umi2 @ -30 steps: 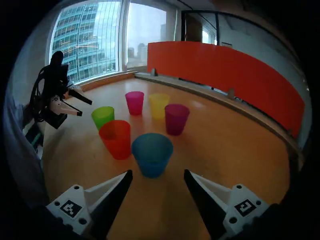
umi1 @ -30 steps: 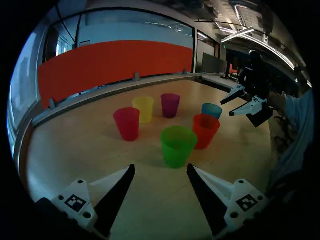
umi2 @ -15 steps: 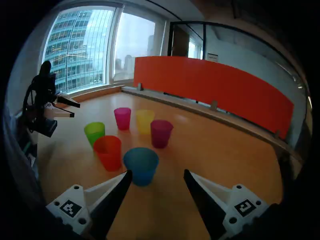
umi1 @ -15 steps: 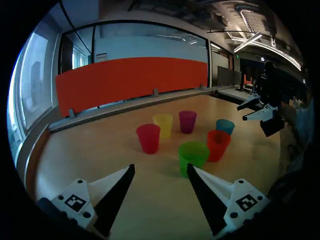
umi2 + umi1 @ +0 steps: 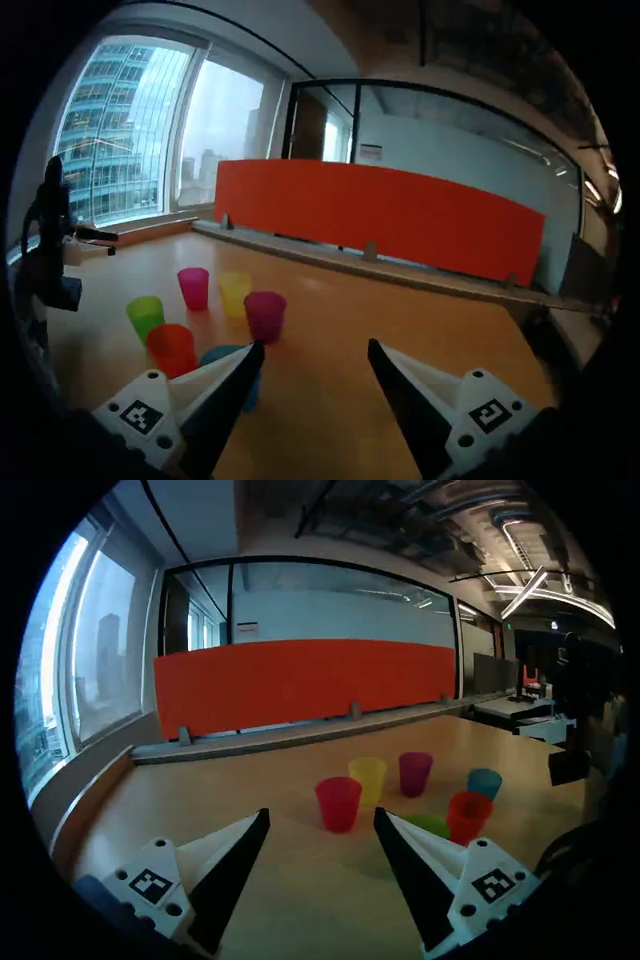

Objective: Pour water

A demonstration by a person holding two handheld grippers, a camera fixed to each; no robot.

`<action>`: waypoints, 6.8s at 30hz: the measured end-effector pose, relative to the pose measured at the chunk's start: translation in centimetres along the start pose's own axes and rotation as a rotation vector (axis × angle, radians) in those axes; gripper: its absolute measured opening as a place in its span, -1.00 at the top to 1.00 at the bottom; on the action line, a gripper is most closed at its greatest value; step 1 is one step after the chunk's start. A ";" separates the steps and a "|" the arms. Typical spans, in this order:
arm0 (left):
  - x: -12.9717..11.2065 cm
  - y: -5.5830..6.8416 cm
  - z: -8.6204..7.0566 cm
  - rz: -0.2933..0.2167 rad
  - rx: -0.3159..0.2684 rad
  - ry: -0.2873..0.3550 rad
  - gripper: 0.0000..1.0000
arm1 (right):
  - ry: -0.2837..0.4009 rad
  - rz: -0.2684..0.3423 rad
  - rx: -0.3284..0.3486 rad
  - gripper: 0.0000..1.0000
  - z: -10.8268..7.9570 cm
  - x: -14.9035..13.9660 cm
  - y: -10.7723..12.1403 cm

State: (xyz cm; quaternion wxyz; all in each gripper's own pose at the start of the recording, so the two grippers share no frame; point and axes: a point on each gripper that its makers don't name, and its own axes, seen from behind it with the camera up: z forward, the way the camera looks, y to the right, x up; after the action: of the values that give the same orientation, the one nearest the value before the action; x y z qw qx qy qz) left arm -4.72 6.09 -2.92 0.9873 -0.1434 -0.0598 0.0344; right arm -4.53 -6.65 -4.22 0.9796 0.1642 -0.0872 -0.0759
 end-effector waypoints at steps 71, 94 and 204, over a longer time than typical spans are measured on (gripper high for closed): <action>-0.5 -4.6 0.9 -0.069 0.339 0.228 -0.94 | 0.271 0.175 -0.355 -1.00 -2.1 4.7 4.8; -2.7 -5.0 1.6 -0.082 0.338 0.208 -0.94 | 0.257 0.175 -0.356 -1.00 -2.0 4.6 4.6; -3.4 -5.1 1.7 -0.080 0.334 0.183 -0.94 | 0.229 0.158 -0.410 -1.00 2.2 -3.5 6.5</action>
State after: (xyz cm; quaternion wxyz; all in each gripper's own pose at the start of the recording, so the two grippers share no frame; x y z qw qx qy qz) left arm -8.04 1.41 -0.17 0.9992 0.0225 0.0309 -0.0085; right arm -7.55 -0.60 -0.54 0.9989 -0.0377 0.0289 0.0041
